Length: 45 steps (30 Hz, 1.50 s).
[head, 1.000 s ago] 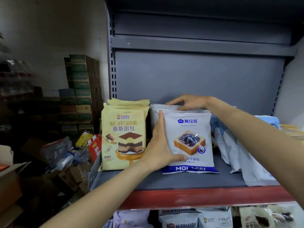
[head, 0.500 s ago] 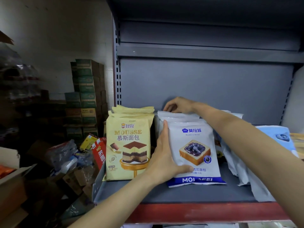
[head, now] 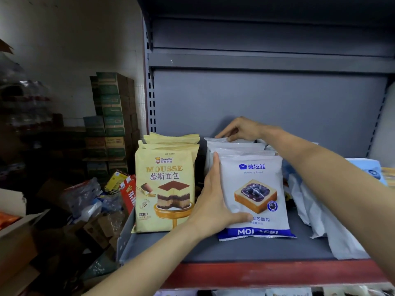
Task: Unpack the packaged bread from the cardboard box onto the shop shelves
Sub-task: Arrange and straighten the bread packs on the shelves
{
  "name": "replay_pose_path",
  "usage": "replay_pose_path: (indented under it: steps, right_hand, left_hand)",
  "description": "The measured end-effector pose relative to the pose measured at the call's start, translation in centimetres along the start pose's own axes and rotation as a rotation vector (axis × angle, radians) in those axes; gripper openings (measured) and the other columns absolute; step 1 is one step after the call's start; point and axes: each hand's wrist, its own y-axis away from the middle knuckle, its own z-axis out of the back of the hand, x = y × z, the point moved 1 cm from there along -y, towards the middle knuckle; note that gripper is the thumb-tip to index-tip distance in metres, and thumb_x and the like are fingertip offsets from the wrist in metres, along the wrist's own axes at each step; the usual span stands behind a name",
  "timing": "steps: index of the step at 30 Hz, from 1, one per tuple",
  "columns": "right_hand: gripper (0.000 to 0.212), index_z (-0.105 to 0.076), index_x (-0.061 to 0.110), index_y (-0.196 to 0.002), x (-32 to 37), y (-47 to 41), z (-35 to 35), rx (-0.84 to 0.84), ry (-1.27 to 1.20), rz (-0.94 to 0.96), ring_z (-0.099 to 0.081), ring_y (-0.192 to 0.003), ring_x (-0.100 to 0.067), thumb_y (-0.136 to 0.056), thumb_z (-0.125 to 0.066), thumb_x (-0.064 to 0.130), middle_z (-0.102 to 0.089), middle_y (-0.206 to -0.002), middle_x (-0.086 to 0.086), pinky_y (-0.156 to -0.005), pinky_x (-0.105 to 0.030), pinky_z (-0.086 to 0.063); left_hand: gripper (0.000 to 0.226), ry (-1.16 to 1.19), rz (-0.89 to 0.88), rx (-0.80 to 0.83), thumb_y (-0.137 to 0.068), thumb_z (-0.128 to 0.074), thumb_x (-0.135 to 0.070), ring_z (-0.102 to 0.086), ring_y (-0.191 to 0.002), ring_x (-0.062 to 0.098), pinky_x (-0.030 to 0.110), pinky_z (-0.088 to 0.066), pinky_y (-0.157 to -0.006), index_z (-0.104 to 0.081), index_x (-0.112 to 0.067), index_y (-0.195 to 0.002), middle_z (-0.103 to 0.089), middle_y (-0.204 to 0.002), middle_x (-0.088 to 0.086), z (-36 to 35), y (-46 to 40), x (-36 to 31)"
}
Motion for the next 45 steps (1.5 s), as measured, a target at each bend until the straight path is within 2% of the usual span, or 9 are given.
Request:
replay_pose_path:
  steps: [6,9,14,18,26,31,35,37,45]
  right_hand:
    - [0.04,-0.06,0.01,-0.124,-0.1,0.9,1.1,0.09,-0.09,-0.06,-0.062,-0.09,0.008,-0.085,-0.062,-0.002,-0.066,-0.117,-0.01,-0.09,-0.01,-0.046]
    - [0.041,-0.059,0.026,-0.124,0.6,2.1,1.5,0.091,-0.158,-0.101,-0.06,-0.11,-0.007,-0.085,-0.067,0.014,-0.065,-0.12,0.0,-0.105,-0.027,-0.041]
    - [0.045,-0.041,0.036,-0.138,3.8,6.0,2.5,0.059,-0.124,-0.221,-0.04,-0.126,-0.006,-0.095,-0.048,0.041,-0.044,-0.139,0.011,-0.104,-0.02,-0.026]
    - [0.045,-0.044,0.037,-0.135,6.5,10.4,1.0,-0.229,-0.175,-0.309,-0.044,-0.123,-0.013,-0.092,-0.047,0.049,-0.044,-0.138,0.006,-0.093,-0.025,-0.04]
    - [0.069,-0.03,0.025,-0.143,9.6,19.8,-6.6,-0.896,-0.16,-0.283,-0.014,-0.142,-0.02,-0.084,-0.067,0.026,-0.016,-0.153,-0.009,-0.112,-0.029,-0.018]
    - [0.103,-0.002,0.028,-0.149,9.4,21.7,-8.9,-0.554,-0.35,-0.386,-0.016,-0.142,-0.013,-0.075,-0.074,0.037,-0.016,-0.153,-0.002,-0.116,-0.033,-0.018]
    - [0.112,0.008,0.032,-0.148,8.7,20.3,-9.7,-0.305,-0.514,-0.331,-0.025,-0.129,0.011,-0.076,-0.077,0.02,-0.012,-0.156,0.0,-0.093,0.008,-0.013]
    - [0.112,0.009,0.039,-0.147,8.1,19.7,-9.4,-0.269,-0.543,-0.334,-0.032,-0.12,0.017,-0.077,-0.076,0.018,-0.026,-0.153,-0.003,-0.077,0.017,-0.01]
    - [0.123,0.017,0.038,-0.145,8.0,19.5,-9.0,-0.26,-0.217,-0.25,0.001,-0.138,-0.003,-0.069,-0.08,0.039,0.007,-0.154,0.008,-0.072,0.012,0.014]
  left_hand:
    - [0.145,0.008,0.018,0.005,-0.056,-0.087,-0.039,-0.014,-0.141,-0.001,0.033,-0.026,-0.115,0.036,-0.053,-0.13,0.001,-0.155,-0.023,-0.1,-0.1,0.3]
    - [0.145,0.008,0.024,-0.002,-0.057,-0.087,-0.037,-0.017,-0.141,0.001,0.032,-0.027,-0.114,0.037,-0.053,-0.129,0.001,-0.155,-0.022,-0.1,-0.3,0.2]
    - [0.144,0.024,0.033,-0.008,-0.055,-0.084,-0.037,-0.023,-0.14,0.004,0.038,-0.033,-0.112,0.038,-0.054,-0.129,-0.004,-0.155,-0.021,-0.3,-0.3,0.3]
    - [0.145,0.072,0.023,-0.006,-0.051,-0.085,-0.04,-0.009,-0.143,-0.001,0.034,-0.023,-0.117,0.038,-0.057,-0.126,0.004,-0.155,-0.023,-0.5,-0.7,0.7]
    - [0.148,0.068,0.085,0.02,-0.049,-0.083,-0.052,-0.005,-0.145,0.003,0.037,-0.017,-0.119,0.045,-0.047,-0.122,0.005,-0.159,-0.012,-0.5,-1.0,1.1]
    - [0.146,0.067,0.073,0.048,-0.06,-0.087,-0.03,-0.012,-0.144,0.006,0.029,-0.021,-0.116,0.041,-0.037,-0.13,0.004,-0.157,-0.012,-0.6,-0.9,0.3]
    - [0.152,0.077,0.048,0.062,-0.046,-0.084,-0.044,-0.018,-0.143,0.006,0.036,-0.029,-0.115,0.042,-0.037,-0.13,0.0,-0.155,-0.016,-0.9,-1.0,-0.1]
    - [0.154,0.057,0.045,0.073,-0.045,-0.086,-0.041,-0.015,-0.143,0.006,0.04,-0.029,-0.115,0.046,-0.04,-0.125,0.005,-0.157,-0.013,-0.7,-1.1,0.1]
    - [0.156,0.051,0.023,0.013,-0.042,-0.087,-0.053,-0.022,-0.143,0.013,0.047,-0.032,-0.112,0.046,-0.05,-0.123,-0.006,-0.159,-0.003,-0.9,-0.8,0.5]
